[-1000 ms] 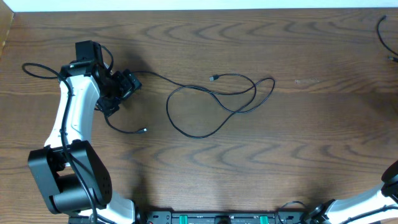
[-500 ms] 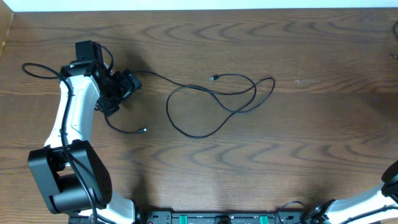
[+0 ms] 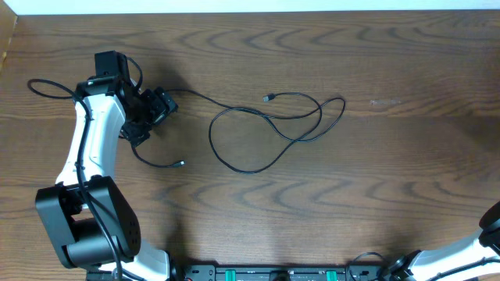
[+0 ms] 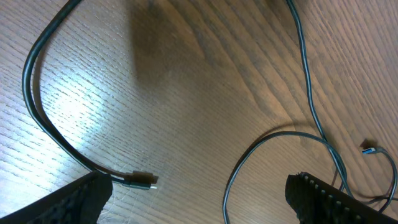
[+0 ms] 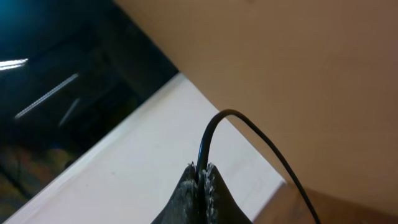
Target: Untangle cables
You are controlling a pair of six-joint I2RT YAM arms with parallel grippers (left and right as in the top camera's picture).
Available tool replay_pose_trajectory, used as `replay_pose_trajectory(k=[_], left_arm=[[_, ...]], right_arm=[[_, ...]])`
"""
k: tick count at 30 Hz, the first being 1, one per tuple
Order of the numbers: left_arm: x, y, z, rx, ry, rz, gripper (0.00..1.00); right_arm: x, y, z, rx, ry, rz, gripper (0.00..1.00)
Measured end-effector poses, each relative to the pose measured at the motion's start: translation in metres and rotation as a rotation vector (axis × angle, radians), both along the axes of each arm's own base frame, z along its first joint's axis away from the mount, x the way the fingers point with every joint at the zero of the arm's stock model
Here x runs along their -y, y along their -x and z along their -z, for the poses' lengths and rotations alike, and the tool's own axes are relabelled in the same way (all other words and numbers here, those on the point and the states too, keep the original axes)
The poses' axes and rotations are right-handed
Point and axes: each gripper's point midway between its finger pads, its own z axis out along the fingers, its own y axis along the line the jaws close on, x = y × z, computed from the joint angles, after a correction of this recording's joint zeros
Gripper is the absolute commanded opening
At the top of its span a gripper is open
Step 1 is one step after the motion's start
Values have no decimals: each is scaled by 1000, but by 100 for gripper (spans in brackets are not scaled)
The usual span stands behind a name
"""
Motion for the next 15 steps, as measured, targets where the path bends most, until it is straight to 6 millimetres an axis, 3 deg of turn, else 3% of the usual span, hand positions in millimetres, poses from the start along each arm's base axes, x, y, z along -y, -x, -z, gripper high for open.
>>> replay_pose_trajectory(k=[3,5,12,15], left_arm=[[0,0,0,0,0,0,94],[0,0,0,0,0,0,94],[0,0,0,0,0,0,94],[0,0,0,0,0,0,94]], right_arm=[[-4,-1,-3,-18,52,-4,1],[-4,-4,5,-77,79,2,1],[-9,-22,74,-431,115,21,1],[-18,-30,88,-551,198,31,1]])
